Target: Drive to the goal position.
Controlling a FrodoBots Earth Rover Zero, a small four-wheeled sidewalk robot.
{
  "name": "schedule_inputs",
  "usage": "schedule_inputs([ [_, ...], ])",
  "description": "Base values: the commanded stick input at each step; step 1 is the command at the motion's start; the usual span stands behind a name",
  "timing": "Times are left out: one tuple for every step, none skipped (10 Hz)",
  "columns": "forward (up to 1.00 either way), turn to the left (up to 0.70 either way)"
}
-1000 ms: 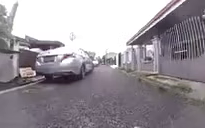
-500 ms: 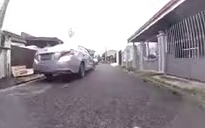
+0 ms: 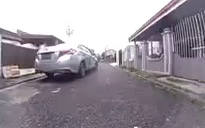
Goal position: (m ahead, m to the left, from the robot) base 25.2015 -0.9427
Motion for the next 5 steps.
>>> schedule_inputs([
  [1.00, 0.00],
  [1.00, 0.00],
  [1.00, 0.00],
  [1.00, 0.00],
  [1.00, 0.00],
])
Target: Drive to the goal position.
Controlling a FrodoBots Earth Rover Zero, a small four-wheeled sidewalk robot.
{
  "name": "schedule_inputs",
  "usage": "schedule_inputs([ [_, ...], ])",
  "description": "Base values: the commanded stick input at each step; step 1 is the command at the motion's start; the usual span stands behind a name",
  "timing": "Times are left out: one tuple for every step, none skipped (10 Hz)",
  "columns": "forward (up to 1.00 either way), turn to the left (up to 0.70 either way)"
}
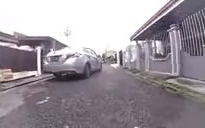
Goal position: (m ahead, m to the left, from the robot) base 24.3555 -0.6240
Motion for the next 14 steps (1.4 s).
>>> schedule_inputs([
  [1.00, 0.00],
  [1.00, 0.00],
  [1.00, 0.00],
  [1.00, 0.00],
  [1.00, 0.00],
  [1.00, 0.00],
  [1.00, 0.00],
  [1.00, 0.00],
  [1.00, 0.00],
  [1.00, 0.00],
  [1.00, 0.00],
  [1.00, 0.00],
  [1.00, 0.00],
  [1.00, 0.00],
])
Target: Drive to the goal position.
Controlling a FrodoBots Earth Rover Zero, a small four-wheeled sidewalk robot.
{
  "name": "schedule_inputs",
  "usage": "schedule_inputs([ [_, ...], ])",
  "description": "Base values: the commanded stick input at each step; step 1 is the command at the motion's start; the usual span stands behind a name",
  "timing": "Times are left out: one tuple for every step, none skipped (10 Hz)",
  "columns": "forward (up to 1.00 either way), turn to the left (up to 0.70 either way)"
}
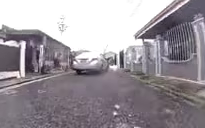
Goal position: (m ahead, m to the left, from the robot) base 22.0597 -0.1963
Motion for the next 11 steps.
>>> schedule_inputs([
  [1.00, 0.00],
  [1.00, 0.00],
  [1.00, 0.00],
  [1.00, 0.00],
  [1.00, 0.00],
  [1.00, 0.00],
  [1.00, 0.00],
  [1.00, 0.00],
  [1.00, 0.00],
  [1.00, 0.00],
  [1.00, 0.00],
])
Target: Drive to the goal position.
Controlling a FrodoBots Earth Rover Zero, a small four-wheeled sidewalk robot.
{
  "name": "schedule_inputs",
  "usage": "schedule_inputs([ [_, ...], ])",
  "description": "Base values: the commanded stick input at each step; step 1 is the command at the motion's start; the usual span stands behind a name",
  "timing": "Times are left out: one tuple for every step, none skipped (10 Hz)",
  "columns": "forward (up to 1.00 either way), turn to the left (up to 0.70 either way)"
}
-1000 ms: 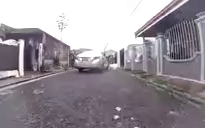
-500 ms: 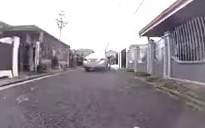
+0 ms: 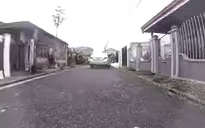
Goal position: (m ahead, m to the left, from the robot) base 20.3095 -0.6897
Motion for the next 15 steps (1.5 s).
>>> schedule_inputs([
  [1.00, 0.00],
  [1.00, 0.00],
  [1.00, 0.00],
  [1.00, 0.00],
  [1.00, 0.00],
  [1.00, 0.00],
  [1.00, 0.00],
  [1.00, 0.00],
  [1.00, 0.00],
  [1.00, 0.00],
  [1.00, 0.00],
  [1.00, 0.00],
  [1.00, 0.00],
  [1.00, 0.00],
  [1.00, 0.00],
])
